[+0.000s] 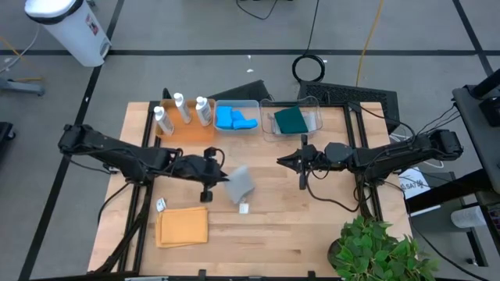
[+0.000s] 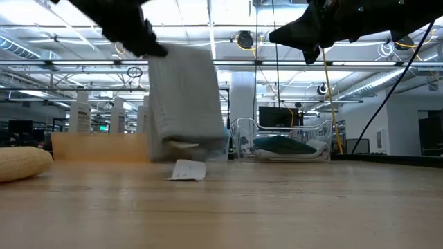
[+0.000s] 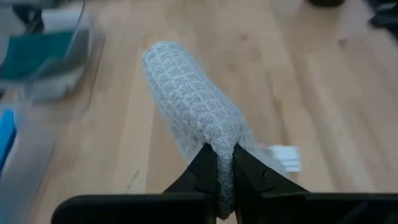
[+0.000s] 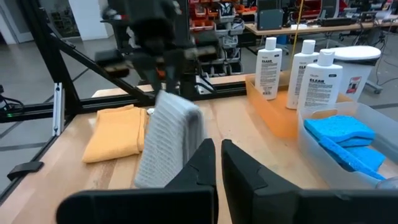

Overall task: Pick & Place Kitchen Items
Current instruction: Put the gray towel into the right transparent bin

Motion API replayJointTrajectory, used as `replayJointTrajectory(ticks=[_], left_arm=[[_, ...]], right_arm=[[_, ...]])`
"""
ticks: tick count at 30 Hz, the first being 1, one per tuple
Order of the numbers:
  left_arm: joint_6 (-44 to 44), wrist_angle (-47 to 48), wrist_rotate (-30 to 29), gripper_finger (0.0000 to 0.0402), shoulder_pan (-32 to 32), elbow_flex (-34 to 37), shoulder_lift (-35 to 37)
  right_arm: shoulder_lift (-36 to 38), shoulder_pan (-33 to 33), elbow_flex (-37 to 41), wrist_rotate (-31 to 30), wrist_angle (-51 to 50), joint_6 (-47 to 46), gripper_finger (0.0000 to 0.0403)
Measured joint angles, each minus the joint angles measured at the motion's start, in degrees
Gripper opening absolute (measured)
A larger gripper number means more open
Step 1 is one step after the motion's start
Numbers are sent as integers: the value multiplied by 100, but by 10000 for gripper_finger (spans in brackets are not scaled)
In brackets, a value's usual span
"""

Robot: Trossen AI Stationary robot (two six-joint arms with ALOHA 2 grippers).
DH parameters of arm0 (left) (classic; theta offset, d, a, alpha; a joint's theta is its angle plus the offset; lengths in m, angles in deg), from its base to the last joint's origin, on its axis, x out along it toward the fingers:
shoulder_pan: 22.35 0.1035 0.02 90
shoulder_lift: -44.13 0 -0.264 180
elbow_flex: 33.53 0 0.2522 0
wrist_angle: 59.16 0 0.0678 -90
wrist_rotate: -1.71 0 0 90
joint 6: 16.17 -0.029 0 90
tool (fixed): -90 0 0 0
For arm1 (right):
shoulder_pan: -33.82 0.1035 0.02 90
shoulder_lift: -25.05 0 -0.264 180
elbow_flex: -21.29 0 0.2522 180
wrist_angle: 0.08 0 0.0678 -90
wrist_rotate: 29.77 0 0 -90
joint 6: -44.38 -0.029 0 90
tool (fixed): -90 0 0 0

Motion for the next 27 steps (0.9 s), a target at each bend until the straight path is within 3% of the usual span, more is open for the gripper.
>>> replayJointTrajectory(ticks=[16,27], left_arm=[[-34,-40,-197,16,-950,-192,0],[3,-38,-350,17,-928,-192,2]], right_arm=[[-35,0,0,-2,202,-43,4],[-1340,-36,1,31,2202,209,10]])
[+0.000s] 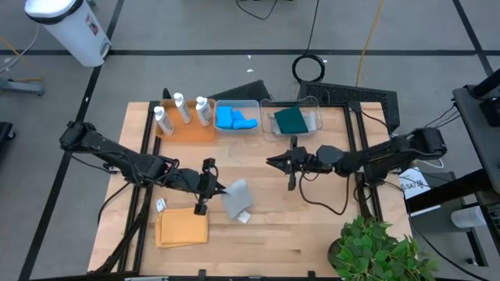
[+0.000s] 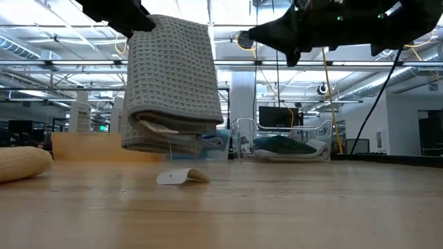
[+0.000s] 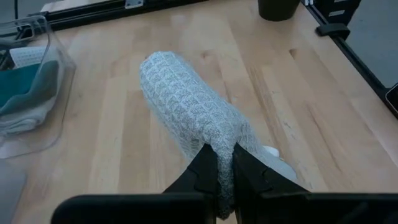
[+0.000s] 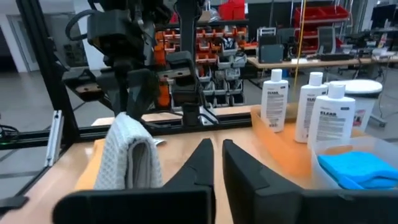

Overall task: Pick & Place Kitchen Items
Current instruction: Put the gray towel into the right transparent bin

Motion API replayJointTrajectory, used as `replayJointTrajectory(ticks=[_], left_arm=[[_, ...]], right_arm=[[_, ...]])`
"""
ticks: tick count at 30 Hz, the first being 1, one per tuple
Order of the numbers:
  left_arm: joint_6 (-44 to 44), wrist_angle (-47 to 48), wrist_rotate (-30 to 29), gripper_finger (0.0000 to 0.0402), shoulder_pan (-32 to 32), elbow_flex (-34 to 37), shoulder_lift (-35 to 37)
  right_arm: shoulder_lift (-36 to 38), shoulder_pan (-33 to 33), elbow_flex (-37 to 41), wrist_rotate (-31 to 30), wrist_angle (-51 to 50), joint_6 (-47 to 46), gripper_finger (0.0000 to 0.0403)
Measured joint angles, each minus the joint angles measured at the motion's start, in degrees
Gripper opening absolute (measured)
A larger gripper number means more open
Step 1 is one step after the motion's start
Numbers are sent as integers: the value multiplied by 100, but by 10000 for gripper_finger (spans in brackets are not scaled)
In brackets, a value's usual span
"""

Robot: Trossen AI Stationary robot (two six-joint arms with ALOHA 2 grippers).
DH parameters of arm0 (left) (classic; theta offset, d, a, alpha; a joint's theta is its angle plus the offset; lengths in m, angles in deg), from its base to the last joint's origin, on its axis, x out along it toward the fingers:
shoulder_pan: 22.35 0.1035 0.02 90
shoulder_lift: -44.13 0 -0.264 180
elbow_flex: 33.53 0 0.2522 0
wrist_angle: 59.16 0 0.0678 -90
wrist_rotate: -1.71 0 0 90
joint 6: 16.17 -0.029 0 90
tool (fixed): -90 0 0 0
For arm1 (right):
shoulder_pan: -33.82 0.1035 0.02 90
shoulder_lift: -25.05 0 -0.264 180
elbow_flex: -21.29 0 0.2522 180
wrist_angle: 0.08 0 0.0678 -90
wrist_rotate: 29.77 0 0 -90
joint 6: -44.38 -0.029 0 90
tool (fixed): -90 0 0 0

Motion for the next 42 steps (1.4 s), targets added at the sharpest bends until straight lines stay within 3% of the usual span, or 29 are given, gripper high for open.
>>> replayJointTrajectory(ticks=[4,8,14,18,23,30,42], left_arm=[[-37,0,-2,16,4,0,-2],[-94,1,-4,17,4,0,0],[-102,-17,-4,16,4,0,0],[-108,-140,-4,16,4,2,0],[-279,-392,-9,16,4,2,0],[-322,-416,-266,16,-15,4,2],[-328,-317,-429,16,-44,7,4]], right_arm=[[-326,-151,-1,309,376,-161,48],[-406,-279,-2,881,589,-584,115],[-407,-187,-37,875,501,-704,219],[-581,-77,-359,877,210,-705,262],[-1333,41,-1033,1002,-51,-673,273],[-2090,-42,-1740,2531,-320,-850,266],[-2000,-162,-1733,2560,-1297,-799,265]])
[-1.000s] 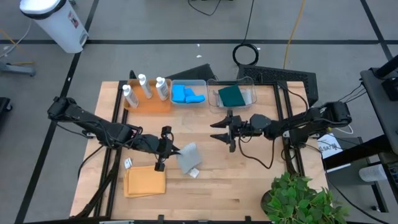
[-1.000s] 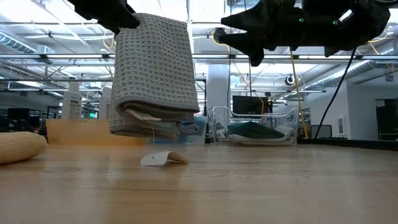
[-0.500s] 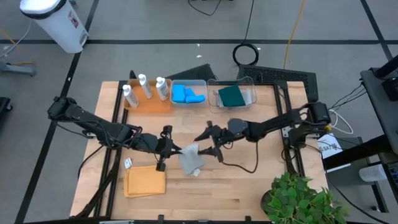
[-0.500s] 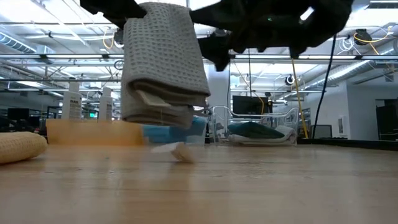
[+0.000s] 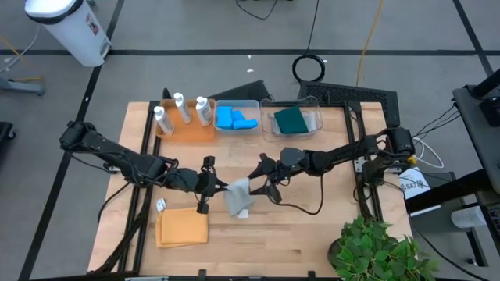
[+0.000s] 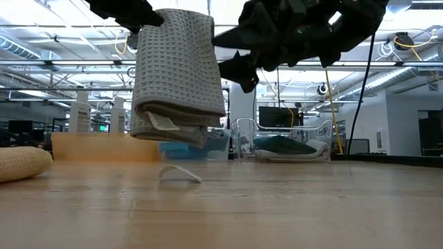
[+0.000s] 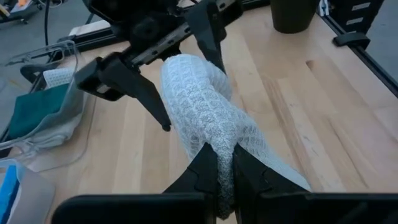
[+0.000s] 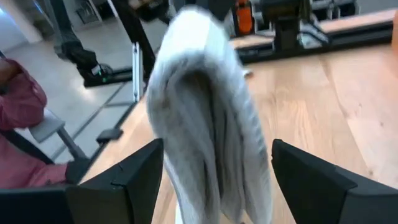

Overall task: Pick & Place Kitchen Items
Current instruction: Put the gray towel into the right transparent bin

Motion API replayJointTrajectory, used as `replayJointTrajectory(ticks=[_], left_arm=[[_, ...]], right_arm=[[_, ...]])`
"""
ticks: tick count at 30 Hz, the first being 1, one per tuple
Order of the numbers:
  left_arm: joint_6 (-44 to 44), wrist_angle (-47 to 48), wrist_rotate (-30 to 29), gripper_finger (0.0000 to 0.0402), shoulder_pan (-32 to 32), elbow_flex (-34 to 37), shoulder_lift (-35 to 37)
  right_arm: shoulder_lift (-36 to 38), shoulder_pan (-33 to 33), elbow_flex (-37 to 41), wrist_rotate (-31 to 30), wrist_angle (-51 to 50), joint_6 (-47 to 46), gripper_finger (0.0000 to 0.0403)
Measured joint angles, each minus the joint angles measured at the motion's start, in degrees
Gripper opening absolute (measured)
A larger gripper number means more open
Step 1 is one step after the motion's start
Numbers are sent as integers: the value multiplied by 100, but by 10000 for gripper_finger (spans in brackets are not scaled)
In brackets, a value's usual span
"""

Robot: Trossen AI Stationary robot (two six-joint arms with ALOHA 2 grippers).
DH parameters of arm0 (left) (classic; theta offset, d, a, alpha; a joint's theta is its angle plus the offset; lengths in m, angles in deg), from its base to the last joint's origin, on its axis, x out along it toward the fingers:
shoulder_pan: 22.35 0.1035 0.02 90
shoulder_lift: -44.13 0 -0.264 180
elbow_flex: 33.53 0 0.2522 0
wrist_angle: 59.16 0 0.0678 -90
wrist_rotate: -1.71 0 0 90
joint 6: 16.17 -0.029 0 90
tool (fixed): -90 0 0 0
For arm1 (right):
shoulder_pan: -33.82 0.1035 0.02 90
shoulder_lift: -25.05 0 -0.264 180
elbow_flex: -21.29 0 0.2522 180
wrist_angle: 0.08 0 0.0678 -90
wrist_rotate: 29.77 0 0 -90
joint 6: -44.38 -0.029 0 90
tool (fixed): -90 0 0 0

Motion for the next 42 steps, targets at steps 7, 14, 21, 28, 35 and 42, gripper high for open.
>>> replayJointTrajectory(ticks=[7,14,21,28,35,42], left_arm=[[12,15,-150,16,0,0,0],[57,101,-19,17,1,0,0],[170,317,48,16,21,0,0],[222,300,44,16,207,-2,0],[225,292,153,16,237,-2,0],[223,199,175,16,238,-2,0]], right_arm=[[-2,68,3,236,-96,185,265],[193,77,3,-430,88,305,265],[683,48,-339,-620,-253,529,265],[635,49,-2383,-624,-3713,983,265],[51,-7,-3925,-625,-5307,1133,265],[-640,-2,-4373,-435,-5706,1388,265]])
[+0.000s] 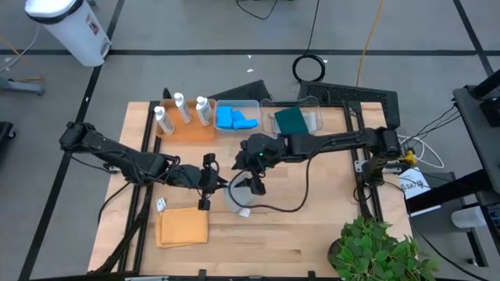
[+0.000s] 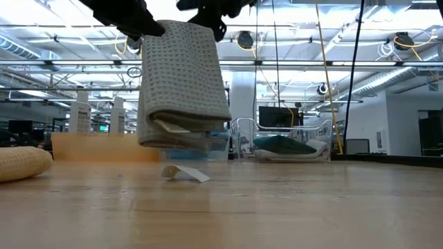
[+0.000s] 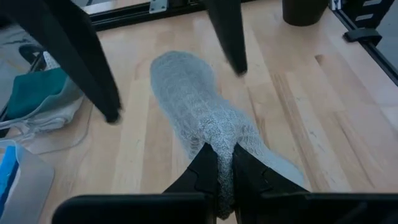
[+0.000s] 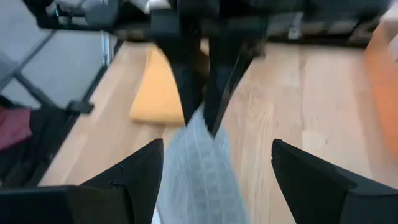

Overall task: Pick & Place Kitchen Items
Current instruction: Put the gray towel into the right transparent bin

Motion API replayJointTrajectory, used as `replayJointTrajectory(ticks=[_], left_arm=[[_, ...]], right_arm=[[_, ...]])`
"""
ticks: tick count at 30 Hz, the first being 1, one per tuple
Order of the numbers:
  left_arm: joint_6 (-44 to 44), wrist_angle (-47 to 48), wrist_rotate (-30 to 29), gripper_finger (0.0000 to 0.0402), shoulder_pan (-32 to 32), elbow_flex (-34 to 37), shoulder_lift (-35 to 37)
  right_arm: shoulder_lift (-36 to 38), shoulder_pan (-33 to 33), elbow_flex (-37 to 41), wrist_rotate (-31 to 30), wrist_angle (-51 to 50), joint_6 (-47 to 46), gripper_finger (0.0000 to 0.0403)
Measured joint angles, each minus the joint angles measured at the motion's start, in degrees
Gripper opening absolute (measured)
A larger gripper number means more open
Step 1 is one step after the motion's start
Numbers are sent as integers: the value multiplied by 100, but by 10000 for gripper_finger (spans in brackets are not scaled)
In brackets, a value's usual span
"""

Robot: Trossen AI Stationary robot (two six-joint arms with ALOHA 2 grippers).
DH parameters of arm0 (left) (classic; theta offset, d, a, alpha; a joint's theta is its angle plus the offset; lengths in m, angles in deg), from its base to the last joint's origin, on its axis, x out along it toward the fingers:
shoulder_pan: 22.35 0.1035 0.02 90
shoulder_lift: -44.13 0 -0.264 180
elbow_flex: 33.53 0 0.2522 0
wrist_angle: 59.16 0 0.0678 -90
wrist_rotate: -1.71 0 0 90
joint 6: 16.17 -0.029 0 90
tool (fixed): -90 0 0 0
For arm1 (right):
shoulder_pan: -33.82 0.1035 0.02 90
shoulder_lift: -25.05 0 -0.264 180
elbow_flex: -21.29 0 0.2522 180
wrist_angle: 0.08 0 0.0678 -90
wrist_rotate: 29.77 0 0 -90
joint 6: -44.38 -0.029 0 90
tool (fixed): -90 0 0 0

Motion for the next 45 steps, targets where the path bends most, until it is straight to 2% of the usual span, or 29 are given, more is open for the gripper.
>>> replayJointTrajectory(ticks=[10,14,18,22,26,28,35,40,45], left_arm=[[-20,-14,5,16,26,0,0],[-13,-10,4,16,31,0,0],[26,-17,5,16,31,0,-2],[84,-26,7,17,31,0,-2],[102,-75,2,34,31,0,-2],[135,-126,2,43,31,0,-5],[94,-232,-131,67,31,0,84],[88,-264,-155,70,31,-4,249],[116,-253,-155,69,31,-4,280]], right_arm=[[-303,-11,-8,135,-151,64,265],[-289,-13,-17,130,-151,102,248],[-305,11,-9,121,-232,281,195],[-295,13,-10,124,-214,486,120],[-295,13,-9,137,-224,537,36],[-295,13,-9,141,-291,647,11],[-172,4,-1,121,-1013,659,4],[116,-65,0,52,-1387,476,3],[448,-109,-2,-825,-1743,263,2]])
